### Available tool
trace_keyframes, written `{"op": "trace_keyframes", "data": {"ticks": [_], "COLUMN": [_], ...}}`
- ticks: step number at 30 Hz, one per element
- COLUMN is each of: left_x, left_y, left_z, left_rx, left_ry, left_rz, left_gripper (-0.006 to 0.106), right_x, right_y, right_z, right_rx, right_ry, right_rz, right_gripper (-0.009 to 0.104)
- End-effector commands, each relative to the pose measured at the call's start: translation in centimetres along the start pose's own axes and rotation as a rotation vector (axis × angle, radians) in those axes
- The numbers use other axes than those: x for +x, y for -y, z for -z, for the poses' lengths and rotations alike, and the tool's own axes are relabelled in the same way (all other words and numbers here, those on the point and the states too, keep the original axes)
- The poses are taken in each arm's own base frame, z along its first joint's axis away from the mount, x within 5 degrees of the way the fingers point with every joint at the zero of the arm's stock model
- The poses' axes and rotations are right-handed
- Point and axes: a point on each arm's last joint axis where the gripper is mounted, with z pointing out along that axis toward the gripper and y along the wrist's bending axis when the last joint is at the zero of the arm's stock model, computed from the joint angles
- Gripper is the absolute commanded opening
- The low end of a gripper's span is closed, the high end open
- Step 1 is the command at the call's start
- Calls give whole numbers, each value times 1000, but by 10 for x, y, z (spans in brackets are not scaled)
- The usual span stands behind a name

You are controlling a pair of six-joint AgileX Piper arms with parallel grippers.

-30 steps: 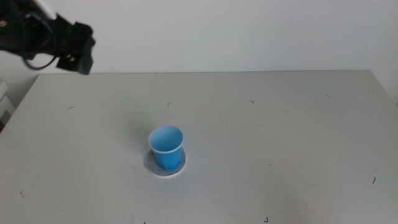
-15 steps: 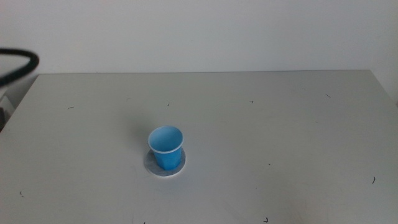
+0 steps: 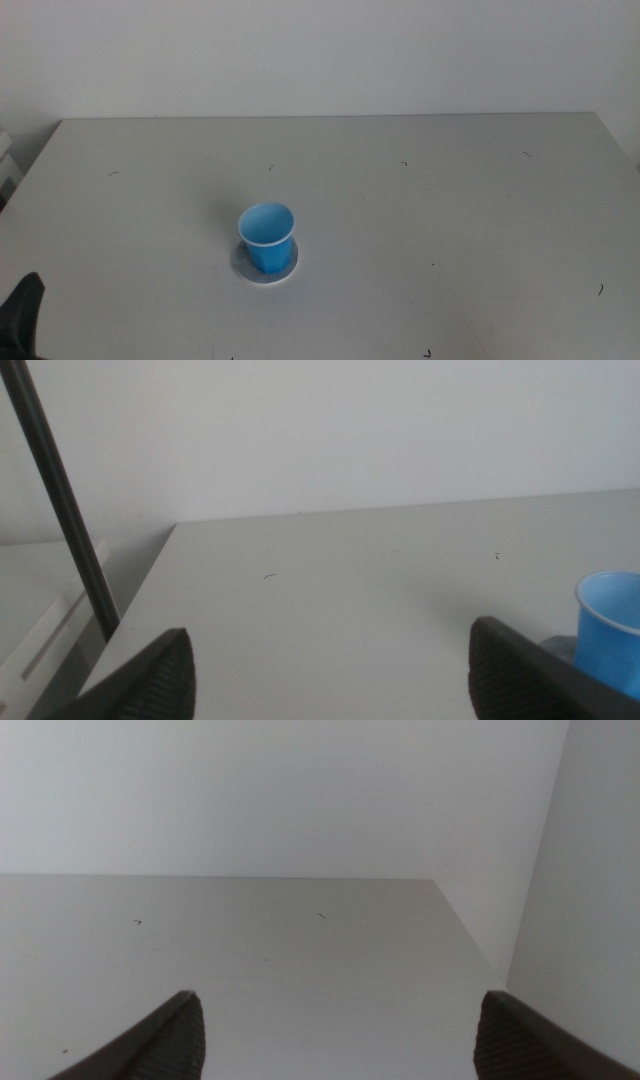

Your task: Place an empty cup on a cup mat.

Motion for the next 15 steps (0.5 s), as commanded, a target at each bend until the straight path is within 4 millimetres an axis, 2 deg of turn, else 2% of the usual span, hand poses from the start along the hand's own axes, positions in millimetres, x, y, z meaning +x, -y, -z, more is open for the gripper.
{"op": "trace_keyframes", "data": {"ticks": [1, 6, 15], "left_x": [-4, 20, 26], "left_y": [2, 2, 1], "left_z": [4, 10, 11], "left_rx": [25, 25, 14], "left_ry": [142, 159, 98], "left_rz": [52, 99, 98], "left_gripper": [105, 105, 105], "right_x": [-12, -12, -12], "right_y": [0, 0, 0], "right_z": [3, 3, 3], "right_rx": [-2, -2, -2], "right_ry": [109, 109, 109], "right_rz": [17, 17, 17], "right_gripper": [94, 94, 94]}}
